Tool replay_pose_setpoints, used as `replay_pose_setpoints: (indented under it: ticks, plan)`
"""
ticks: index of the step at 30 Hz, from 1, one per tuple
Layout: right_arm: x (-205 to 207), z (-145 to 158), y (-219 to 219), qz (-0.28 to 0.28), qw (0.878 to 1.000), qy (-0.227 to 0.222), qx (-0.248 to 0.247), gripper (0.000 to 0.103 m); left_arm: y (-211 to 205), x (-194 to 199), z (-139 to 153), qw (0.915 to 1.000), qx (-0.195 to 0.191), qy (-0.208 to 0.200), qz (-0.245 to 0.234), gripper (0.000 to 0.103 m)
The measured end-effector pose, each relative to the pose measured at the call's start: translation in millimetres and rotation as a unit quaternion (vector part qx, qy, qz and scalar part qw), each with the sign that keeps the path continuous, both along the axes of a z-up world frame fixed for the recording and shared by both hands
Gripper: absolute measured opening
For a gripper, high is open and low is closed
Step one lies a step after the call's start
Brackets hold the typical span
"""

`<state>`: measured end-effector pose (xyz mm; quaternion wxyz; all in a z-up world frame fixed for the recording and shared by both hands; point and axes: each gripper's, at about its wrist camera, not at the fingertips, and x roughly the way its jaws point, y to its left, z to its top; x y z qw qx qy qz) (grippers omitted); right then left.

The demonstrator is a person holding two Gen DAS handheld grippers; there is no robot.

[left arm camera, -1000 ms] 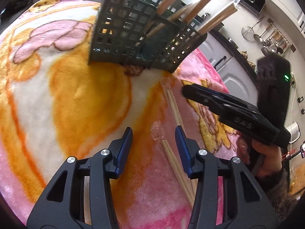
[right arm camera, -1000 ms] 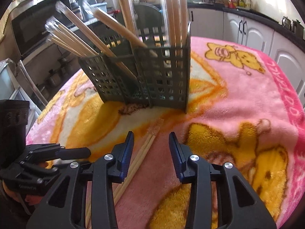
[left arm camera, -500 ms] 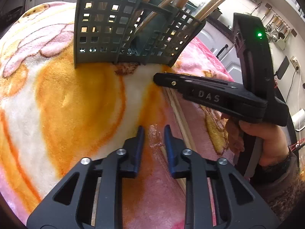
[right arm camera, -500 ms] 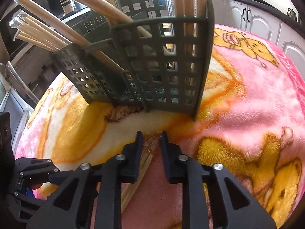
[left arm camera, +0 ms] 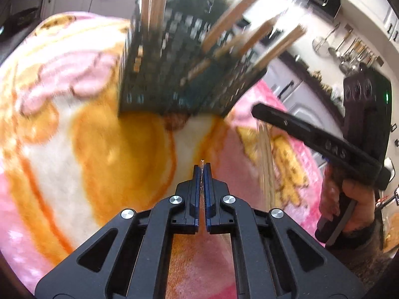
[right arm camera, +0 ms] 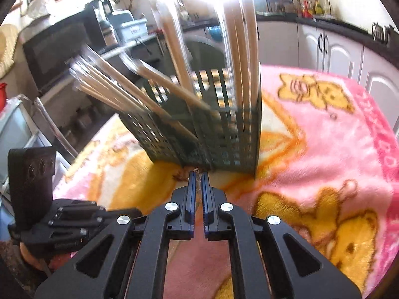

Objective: Organize utensils
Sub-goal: 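Lift both held chopsticks and lower them into the green basket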

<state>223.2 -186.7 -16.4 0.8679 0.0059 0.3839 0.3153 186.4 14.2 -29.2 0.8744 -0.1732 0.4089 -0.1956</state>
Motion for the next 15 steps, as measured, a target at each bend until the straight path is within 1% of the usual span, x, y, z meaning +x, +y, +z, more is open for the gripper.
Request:
replay_pose_setpoints:
  ticks: [5, 9, 15]
  plan:
    - [-19, 39, -7, 0.009, 0.998, -0.046, 0.029, 0.004, 11, -6, 46, 0.9979, -0.007, -0.063, 0.012, 0.001]
    - [-34, 68, -9, 0.016, 0.995, -0.084, 0.045, 0.002, 10, -7, 85, 0.9933, -0.01, -0.114, 0.016, 0.001]
    - [-53, 108, -12, 0.028, 0.988, -0.137, 0.065, 0.001, 12, -12, 126, 0.9849, -0.009, -0.172, 0.018, 0.001]
